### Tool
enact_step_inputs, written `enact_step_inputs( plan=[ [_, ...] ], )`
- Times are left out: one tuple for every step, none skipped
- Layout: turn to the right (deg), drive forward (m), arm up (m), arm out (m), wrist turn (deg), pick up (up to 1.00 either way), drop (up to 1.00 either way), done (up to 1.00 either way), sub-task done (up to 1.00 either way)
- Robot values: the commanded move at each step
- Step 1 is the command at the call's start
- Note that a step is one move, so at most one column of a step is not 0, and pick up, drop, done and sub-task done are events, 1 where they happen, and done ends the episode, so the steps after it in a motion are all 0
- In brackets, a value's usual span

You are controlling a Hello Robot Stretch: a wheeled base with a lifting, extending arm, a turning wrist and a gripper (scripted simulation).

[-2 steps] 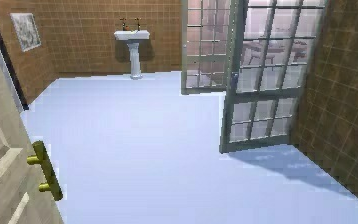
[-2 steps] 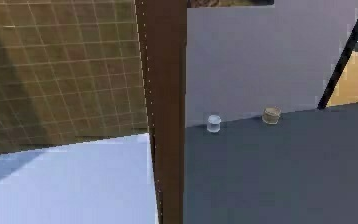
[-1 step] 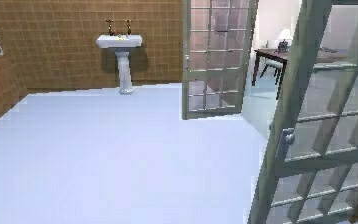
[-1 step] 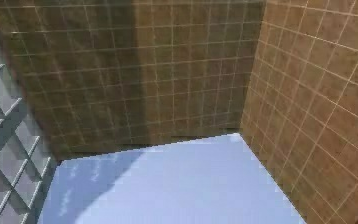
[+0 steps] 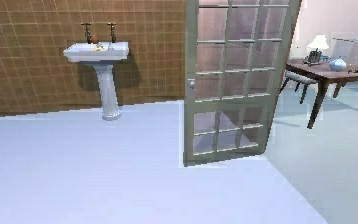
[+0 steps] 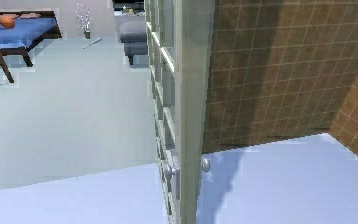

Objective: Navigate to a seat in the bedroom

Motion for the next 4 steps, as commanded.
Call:
enact_step_inputs(
  plan=[
    [3.0,0.0,0.0,0.0,0.0,0.0,0.0,0.0,0.0],
    [0.0,0.3,0.0,0.0,0.0,0.0,0.0,0.0,0.0],
    [24.0,0.0,0.0,0.0,0.0,0.0,0.0,0.0,0.0],
    [0.0,0.25,0.0,0.0,0.0,0.0,0.0,0.0,0.0]
  ],
)
